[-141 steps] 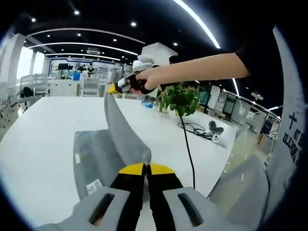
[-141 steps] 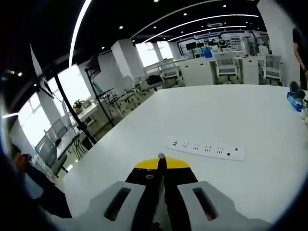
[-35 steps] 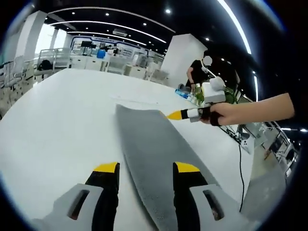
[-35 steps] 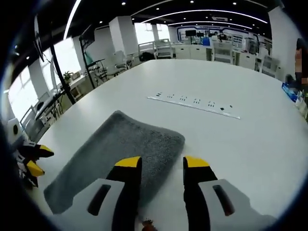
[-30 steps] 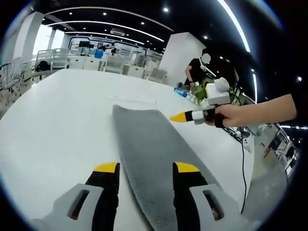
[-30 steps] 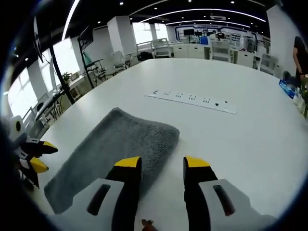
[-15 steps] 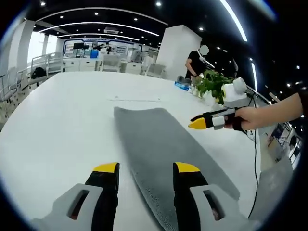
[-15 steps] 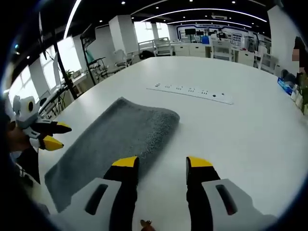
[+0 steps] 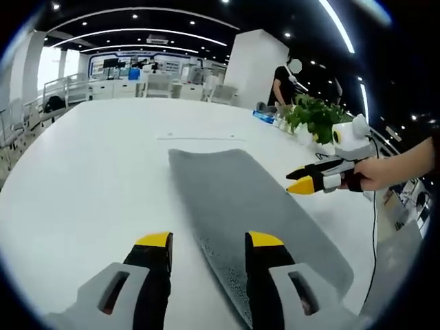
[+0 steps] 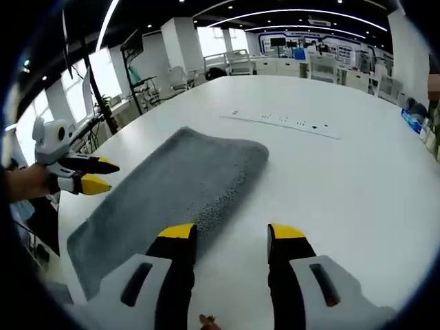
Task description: Fold the towel on the table until its edges align and the towel forms a compact rectangular stack.
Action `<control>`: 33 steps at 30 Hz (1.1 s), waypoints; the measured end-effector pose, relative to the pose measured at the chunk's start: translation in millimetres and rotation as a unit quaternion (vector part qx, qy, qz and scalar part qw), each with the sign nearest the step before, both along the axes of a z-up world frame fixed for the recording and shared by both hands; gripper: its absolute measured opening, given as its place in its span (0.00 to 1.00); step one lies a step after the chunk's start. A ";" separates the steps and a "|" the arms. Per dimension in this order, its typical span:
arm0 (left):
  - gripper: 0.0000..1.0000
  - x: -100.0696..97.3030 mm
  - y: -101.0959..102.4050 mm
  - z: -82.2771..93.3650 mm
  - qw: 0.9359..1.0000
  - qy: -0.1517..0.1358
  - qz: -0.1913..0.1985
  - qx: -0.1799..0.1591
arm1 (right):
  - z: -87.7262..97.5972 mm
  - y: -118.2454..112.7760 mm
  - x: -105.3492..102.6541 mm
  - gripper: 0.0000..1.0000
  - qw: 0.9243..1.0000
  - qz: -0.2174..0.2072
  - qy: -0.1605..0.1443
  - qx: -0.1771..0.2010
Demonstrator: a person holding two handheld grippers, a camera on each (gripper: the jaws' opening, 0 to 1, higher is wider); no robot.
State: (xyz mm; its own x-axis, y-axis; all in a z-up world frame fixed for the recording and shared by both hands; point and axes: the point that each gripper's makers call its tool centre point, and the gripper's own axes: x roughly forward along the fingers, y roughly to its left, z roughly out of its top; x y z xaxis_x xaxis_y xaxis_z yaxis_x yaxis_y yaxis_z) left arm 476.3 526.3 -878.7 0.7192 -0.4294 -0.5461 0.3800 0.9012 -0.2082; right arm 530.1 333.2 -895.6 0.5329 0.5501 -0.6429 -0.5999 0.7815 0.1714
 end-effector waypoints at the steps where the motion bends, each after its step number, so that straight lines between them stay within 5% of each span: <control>1: 0.43 -0.5 -0.6 -1.4 1.000 0.002 -0.001 0.000 | -0.6 1.1 -1.9 0.41 1.000 0.001 0.001 0.001; 15: 0.24 1.6 -3.1 -31.2 0.999 0.041 0.023 0.002 | -15.9 13.3 -20.6 0.33 1.000 0.012 0.012 0.006; 21: 0.18 1.1 -8.1 -31.5 0.999 0.033 0.015 0.006 | -17.9 17.9 -20.6 0.29 1.000 0.026 -0.009 0.000; 25: 0.14 -0.3 -12.2 -31.4 1.000 0.023 0.015 0.006 | -17.2 30.0 -32.2 0.13 0.999 0.039 0.002 0.034; 33: 0.09 1.2 -14.6 -32.5 0.999 0.029 0.008 0.013 | -17.3 26.1 -32.4 0.09 0.998 0.040 -0.023 0.041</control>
State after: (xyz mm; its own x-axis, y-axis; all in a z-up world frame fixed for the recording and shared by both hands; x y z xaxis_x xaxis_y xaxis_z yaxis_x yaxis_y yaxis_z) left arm 477.5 511.7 -911.3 0.6926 -0.4028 -0.5983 0.3532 0.9127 -0.2056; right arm 497.7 359.2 -912.9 0.5133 0.6422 -0.5693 -0.6687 0.7151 0.2037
